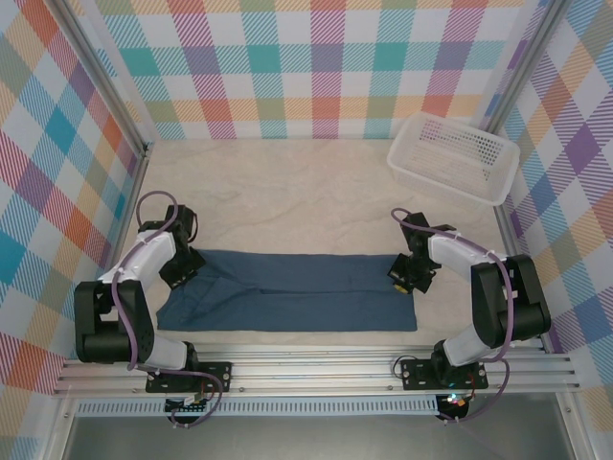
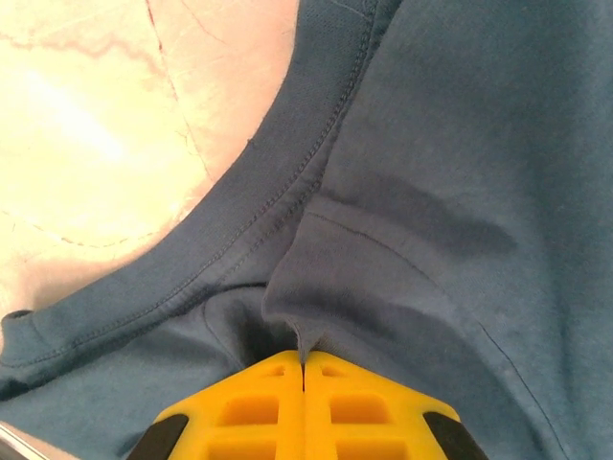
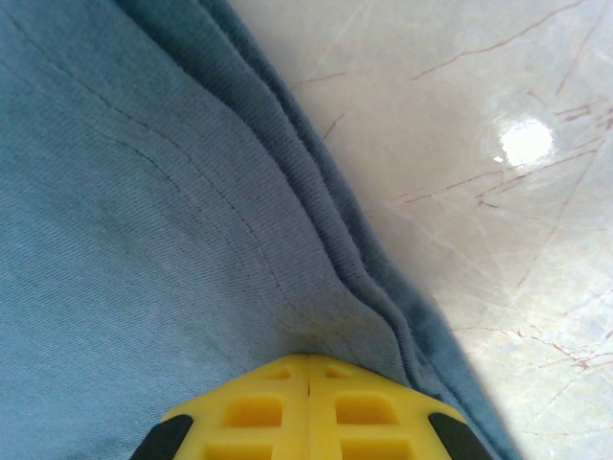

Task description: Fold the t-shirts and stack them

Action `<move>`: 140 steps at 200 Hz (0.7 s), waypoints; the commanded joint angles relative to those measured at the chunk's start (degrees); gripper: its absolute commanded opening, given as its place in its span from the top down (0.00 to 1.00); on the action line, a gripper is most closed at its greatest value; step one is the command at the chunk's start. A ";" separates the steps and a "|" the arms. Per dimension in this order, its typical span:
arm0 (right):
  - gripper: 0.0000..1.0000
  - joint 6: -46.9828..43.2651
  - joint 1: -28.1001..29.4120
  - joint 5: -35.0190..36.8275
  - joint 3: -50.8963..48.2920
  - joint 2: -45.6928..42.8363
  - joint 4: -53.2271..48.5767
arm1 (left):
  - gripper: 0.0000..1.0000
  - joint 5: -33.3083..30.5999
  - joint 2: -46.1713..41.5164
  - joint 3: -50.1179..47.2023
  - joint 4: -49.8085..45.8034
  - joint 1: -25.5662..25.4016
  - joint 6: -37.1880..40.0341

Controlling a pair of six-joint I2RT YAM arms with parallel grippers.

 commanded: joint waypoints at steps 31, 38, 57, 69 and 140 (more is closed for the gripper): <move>0.94 -0.92 -0.09 0.99 0.79 0.97 0.31 | 0.84 -7.51 -0.01 2.87 -4.33 -0.77 -0.07; 0.93 -1.04 -0.15 1.27 1.15 0.21 -0.29 | 0.74 -9.18 -1.26 3.56 -6.16 -1.12 -0.82; 0.83 -1.61 -0.09 2.46 1.57 -3.01 -1.41 | 0.60 -9.23 -6.36 3.64 -7.42 -3.24 -2.04; 0.78 -1.99 -0.10 2.89 1.86 -4.90 -1.77 | 0.58 -5.96 -9.05 2.79 -5.44 -5.23 -2.69; 0.74 -3.87 0.08 1.69 3.98 -6.73 -2.39 | 0.60 18.99 -6.07 -6.56 17.83 -8.35 -2.08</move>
